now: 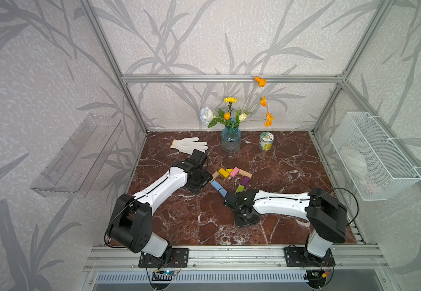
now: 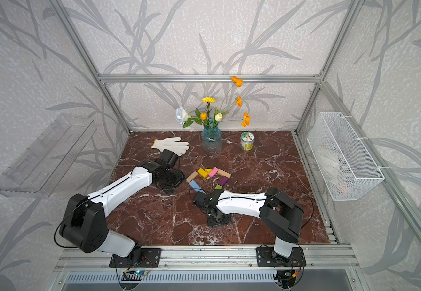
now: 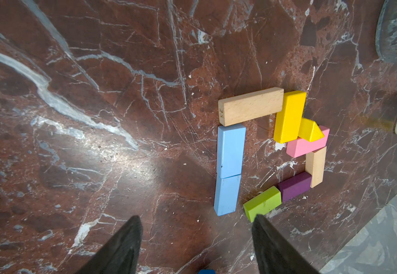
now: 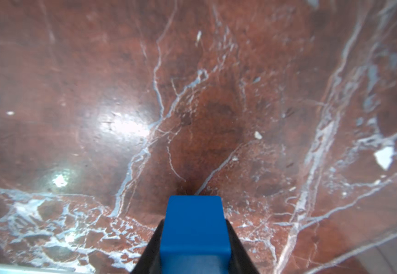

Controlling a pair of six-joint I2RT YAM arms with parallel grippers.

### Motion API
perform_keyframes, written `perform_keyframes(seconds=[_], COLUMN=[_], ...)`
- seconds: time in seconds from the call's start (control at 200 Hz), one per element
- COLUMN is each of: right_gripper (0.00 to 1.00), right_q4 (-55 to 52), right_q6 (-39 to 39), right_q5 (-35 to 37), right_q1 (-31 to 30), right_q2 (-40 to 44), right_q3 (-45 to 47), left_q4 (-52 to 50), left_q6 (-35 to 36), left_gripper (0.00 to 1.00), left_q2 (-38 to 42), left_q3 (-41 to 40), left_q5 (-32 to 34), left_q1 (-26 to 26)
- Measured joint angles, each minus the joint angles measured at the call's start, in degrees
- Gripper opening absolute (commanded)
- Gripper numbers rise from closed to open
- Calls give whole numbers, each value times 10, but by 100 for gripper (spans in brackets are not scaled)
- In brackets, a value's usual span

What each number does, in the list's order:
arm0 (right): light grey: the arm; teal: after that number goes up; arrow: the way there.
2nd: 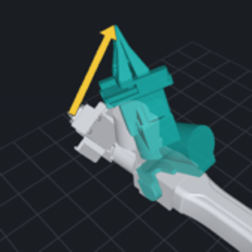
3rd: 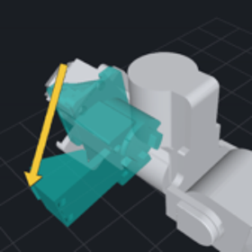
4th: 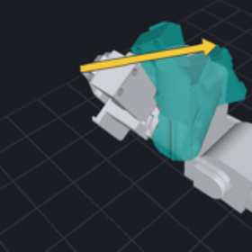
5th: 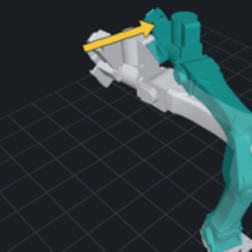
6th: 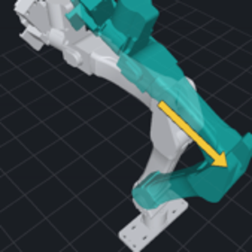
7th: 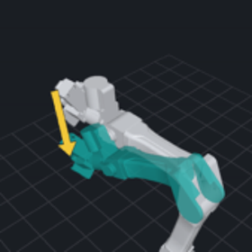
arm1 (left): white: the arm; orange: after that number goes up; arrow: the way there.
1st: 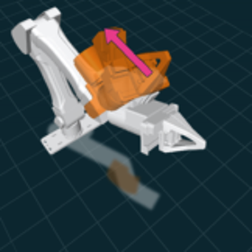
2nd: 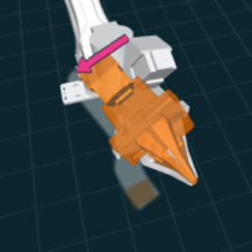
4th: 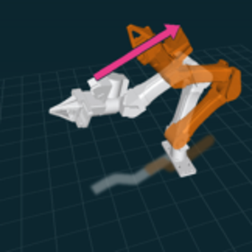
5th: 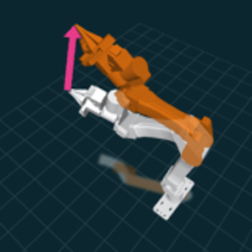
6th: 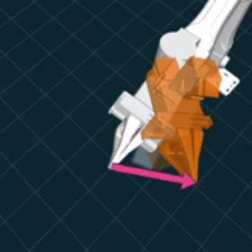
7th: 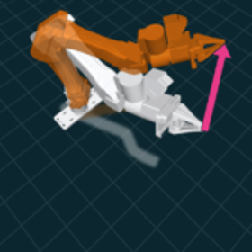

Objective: Assemble a heart with building blocks
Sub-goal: Pick up the building block from the center of the board, then assemble the building block at the center of the board.

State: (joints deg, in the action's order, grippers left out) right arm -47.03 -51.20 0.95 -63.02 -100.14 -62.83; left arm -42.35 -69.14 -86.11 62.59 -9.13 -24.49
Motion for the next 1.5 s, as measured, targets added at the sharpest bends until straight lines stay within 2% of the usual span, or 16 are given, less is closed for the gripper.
perform_keyframes(seconds=[0.16,0.33,0.485,0.675,0.935,1.499], right_gripper=[18,21,21,21,21,22], right_q4=[-40,-47,-47,-49,-65,-77], right_q6=[62,193,304,376,420,423], right_q5=[29,35,33,12,-10,-19], right_q1=[3,14,24,64,101,112], right_q2=[-19,-47,-49,-79,-157,-186], right_q3=[-76,-167,-197,-217,-256,-274], left_q4=[0,0,-1,-1,0,2], left_q6=[1,2,2,3,6,12], left_gripper=[74,74,74,74,74,74], left_q2=[0,6,17,23,23,16], left_q3=[0,0,-2,-6,-6,-6], left_q5=[0,0,-2,-3,-9,-15], left_q1=[7,16,26,36,43,57])
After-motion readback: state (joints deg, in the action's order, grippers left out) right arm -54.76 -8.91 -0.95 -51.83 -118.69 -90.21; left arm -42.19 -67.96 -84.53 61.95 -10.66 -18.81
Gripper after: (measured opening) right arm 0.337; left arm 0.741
